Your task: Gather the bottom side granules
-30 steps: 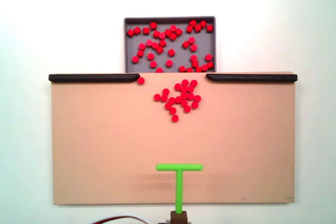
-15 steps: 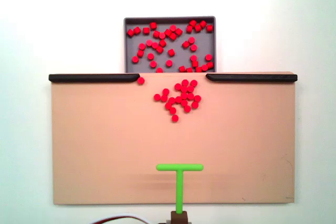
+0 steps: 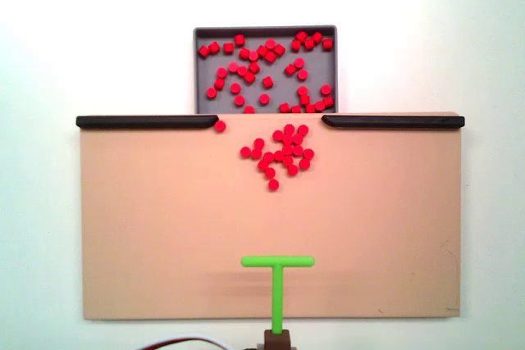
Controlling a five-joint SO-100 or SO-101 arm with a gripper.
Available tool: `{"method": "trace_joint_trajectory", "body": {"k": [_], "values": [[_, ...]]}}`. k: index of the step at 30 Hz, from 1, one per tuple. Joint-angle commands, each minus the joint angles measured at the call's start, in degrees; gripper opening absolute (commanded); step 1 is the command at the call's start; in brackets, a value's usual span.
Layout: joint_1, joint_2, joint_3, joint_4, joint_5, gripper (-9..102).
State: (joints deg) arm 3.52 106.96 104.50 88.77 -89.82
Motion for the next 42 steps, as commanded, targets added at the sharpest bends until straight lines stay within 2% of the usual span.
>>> {"method": "trace_joint_trajectory", "body": {"k": [1, 33, 42], "values": [[0.4, 1.1, -1.2, -0.3, -0.3, 0], [0.8, -1.4, -1.1, -0.3, -0.4, 1], [0.8, -3.0, -0.3, -2.5, 0.1, 0]]}}
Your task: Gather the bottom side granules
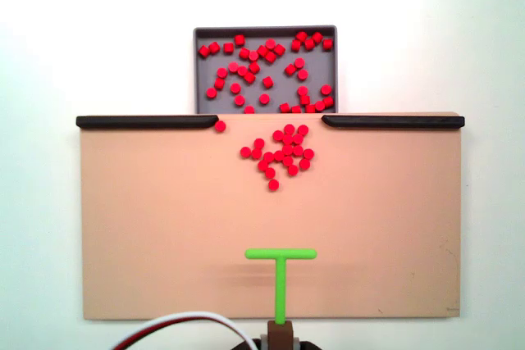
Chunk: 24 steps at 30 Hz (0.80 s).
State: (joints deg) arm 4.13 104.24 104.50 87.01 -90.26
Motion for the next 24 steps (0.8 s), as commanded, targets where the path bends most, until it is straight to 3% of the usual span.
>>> {"method": "trace_joint_trajectory", "body": {"k": [1, 18, 24], "values": [[0.2, -0.4, 0.3, -1.7, 0.8, 0], [-1.2, -3.4, 11.0, -17.6, 5.2, 0], [-2.0, -4.7, 12.9, -19.1, 5.4, 0]]}}
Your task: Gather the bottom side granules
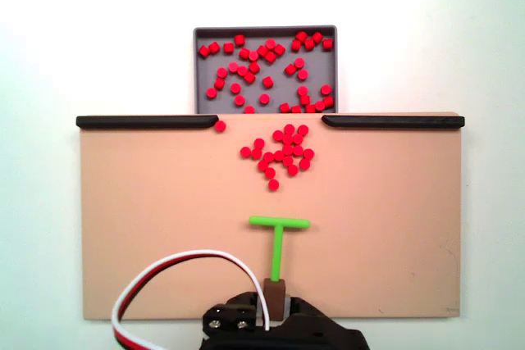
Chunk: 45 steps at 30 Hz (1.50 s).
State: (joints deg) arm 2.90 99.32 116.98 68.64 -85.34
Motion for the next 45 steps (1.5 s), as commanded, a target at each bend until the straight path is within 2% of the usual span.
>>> {"method": "trace_joint_trajectory", "body": {"k": [1, 15, 45], "values": [[-0.9, 0.2, 0.6, -1.0, 0.4, 0], [-0.6, -4.9, -0.9, -3.0, -1.3, 0], [0.4, -17.3, -14.2, -2.9, -3.3, 0]]}}
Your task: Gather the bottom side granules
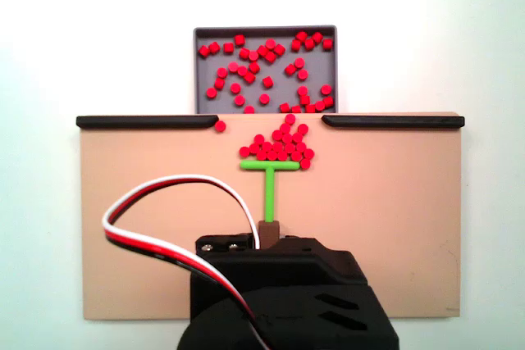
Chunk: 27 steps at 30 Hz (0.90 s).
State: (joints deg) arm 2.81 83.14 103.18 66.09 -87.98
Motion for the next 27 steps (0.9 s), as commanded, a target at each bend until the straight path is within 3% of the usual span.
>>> {"method": "trace_joint_trajectory", "body": {"k": [1, 11, 27], "values": [[0.5, -1.1, -0.4, -0.4, -0.7, 0], [-0.6, 1.8, -0.4, 1.1, 1.4, 0], [-2.3, 15.0, -2.6, 13.4, 2.3, 0]]}}
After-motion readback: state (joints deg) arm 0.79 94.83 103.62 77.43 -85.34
